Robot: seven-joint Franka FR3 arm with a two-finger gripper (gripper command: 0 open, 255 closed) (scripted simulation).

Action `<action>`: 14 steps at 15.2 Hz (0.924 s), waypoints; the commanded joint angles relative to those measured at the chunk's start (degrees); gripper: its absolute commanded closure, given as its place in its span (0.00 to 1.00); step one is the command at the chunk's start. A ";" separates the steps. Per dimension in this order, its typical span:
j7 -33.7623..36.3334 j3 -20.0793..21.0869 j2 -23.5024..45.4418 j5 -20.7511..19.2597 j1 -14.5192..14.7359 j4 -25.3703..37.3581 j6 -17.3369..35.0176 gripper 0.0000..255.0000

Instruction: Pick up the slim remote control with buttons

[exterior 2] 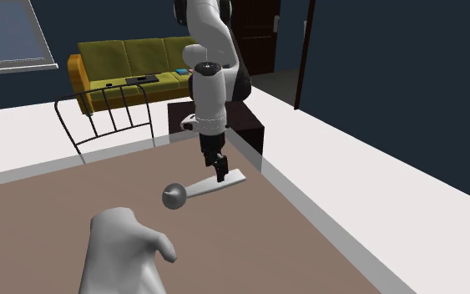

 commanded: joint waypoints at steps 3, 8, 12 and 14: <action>0.54 -0.30 2.80 0.08 -0.08 0.89 2.02 0.00; 0.57 -0.35 4.69 0.02 -0.05 1.04 3.76 0.00; 0.59 -0.35 4.68 0.01 -0.03 1.04 3.75 1.00; 0.58 -0.35 4.67 0.01 -0.03 1.03 3.75 1.00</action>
